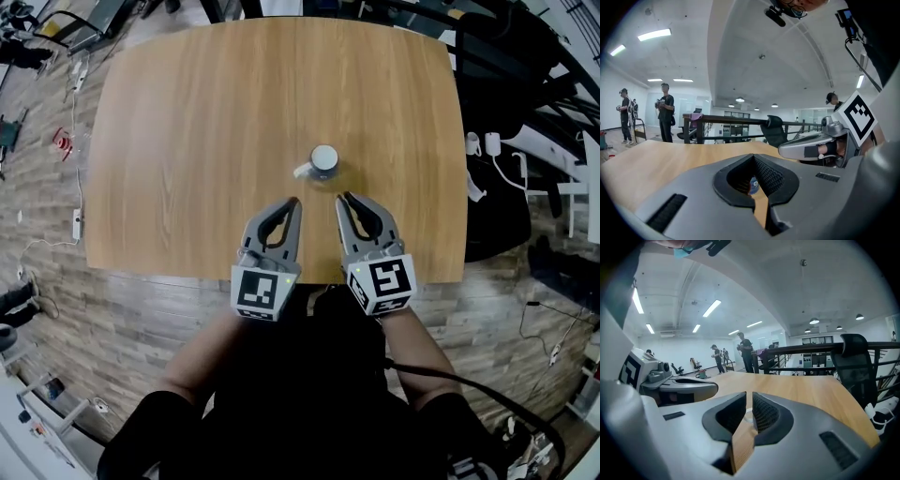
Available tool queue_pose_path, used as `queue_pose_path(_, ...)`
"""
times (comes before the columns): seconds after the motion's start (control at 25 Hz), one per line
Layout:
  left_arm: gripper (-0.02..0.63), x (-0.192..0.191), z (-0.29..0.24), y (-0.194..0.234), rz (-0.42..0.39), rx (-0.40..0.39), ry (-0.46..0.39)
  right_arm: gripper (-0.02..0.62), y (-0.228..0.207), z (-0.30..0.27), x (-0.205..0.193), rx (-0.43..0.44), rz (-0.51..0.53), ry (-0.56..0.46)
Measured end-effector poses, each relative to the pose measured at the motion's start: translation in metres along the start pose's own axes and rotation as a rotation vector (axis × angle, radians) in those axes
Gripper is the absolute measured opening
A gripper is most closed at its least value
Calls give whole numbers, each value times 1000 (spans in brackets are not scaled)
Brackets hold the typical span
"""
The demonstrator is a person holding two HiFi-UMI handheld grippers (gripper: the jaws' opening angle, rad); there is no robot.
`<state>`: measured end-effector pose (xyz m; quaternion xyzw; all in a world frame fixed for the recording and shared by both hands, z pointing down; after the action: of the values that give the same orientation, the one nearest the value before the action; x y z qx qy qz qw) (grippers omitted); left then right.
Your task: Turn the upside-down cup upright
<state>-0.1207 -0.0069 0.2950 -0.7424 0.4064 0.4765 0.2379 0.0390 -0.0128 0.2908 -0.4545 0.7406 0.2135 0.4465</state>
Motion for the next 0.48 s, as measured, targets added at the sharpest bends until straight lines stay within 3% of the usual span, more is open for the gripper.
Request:
queue_pose_path(0.12,8,-16,-32,22,32,2,22,40,-14,-38,-6,56,11,18)
queue_pose_path(0.16,8,-22,-42,30,45,6,29,115,-18,-51,-8,85,22,25)
queue_pose_path(0.28,8,-40,-71,46,69,25,43,211,-32,-84,-16,176,91,36)
queue_pose_path(0.48,8,-65,-97,53,44,51,73,275,-63,-120,-33,343,185,59)
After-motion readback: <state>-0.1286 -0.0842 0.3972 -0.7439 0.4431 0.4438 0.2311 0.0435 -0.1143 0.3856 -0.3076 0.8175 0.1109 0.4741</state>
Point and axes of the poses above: the fingertips, and each gripper's own axes: z backward along the fingers, y to its left, x out of its top, the point moved 8 cm from there along z, backward along the fingers, and after that the axes turned 11 degrees about y, right-handed, at the moved point
